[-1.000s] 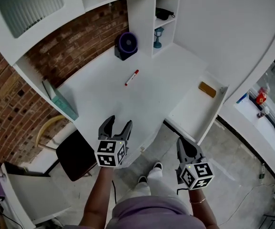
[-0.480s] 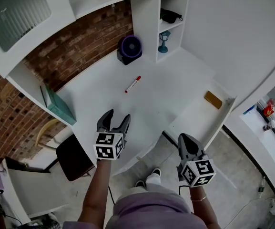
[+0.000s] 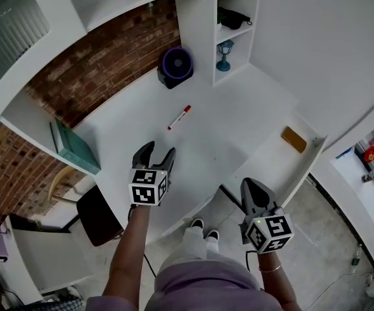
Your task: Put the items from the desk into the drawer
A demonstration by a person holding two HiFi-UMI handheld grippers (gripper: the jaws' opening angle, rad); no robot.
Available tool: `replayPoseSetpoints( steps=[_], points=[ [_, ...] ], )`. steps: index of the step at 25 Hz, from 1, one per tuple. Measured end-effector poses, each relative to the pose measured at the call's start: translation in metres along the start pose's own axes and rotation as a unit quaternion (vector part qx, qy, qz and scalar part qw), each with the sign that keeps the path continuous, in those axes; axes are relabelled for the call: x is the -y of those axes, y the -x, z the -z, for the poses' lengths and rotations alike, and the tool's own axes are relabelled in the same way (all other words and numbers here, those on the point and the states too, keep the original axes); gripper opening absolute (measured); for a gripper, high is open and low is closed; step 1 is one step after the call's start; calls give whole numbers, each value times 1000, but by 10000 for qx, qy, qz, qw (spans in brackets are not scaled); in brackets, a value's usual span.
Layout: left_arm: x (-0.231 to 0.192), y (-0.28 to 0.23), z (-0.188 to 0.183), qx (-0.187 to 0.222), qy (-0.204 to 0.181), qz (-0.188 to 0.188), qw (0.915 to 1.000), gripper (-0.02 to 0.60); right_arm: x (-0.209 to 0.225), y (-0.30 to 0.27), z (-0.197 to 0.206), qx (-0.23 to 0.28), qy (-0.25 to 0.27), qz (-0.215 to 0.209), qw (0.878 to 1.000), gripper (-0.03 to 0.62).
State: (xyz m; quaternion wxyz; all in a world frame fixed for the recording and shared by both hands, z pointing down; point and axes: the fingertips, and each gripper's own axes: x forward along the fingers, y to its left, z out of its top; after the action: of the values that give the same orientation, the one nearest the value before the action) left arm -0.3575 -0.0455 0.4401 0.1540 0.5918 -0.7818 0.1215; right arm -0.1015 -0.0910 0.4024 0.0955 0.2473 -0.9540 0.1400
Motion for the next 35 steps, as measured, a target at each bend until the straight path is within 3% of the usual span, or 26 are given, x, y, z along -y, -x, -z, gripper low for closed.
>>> replayPoseSetpoints(
  steps=[10,20,35],
  points=[
    [-35,-85,4,-359,-120,111,9992,259,19,-44,-6,-211,-47,298,9993,3],
    [-41,-163,32,-938,-436,465,9935,238,34,-63,6,-454,-165,719,9962,3],
    [-56,-222,62,-1528,-785,735,9824,199,43,-81,14,-656,-314,1064,9917,3]
  ],
)
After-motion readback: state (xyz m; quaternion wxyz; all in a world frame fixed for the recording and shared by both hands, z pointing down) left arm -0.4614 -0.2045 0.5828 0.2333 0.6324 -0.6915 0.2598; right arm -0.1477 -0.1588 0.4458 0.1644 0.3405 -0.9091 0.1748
